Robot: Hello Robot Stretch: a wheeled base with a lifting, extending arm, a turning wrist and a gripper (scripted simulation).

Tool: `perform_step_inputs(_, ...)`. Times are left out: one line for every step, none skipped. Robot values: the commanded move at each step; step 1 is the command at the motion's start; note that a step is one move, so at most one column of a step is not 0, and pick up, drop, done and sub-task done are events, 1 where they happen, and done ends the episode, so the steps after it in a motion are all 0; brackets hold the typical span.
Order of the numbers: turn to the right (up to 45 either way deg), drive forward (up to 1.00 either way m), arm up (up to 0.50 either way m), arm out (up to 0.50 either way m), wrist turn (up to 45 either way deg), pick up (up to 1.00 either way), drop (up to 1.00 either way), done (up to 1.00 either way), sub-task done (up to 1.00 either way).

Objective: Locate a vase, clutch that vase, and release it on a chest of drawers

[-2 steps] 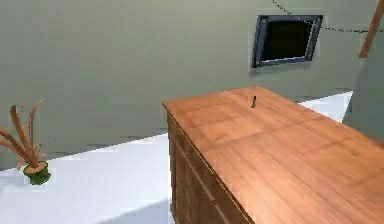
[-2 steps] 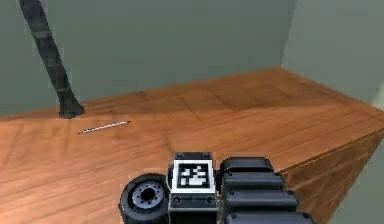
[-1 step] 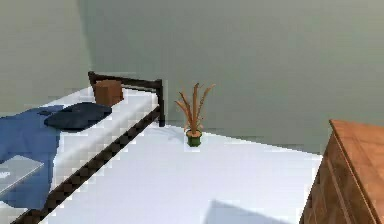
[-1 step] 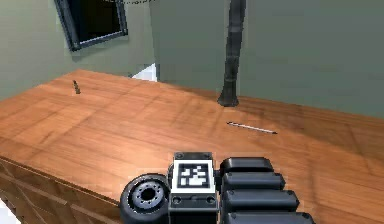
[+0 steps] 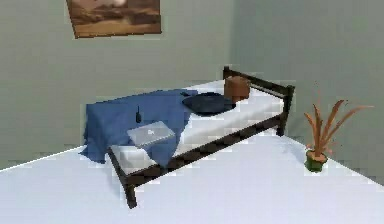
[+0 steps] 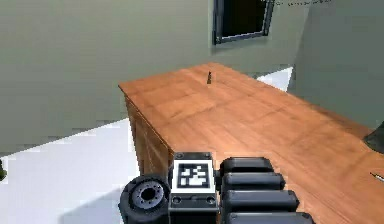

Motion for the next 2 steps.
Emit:
perform_step_inputs(45.0, 0.00, 0.00, 0.00, 0.0, 0.00, 0.00, 0.00, 0.00)
perform_step_inputs(45.0, 0.00, 0.00, 0.00, 0.0, 0.00, 0.00, 0.00, 0.00)
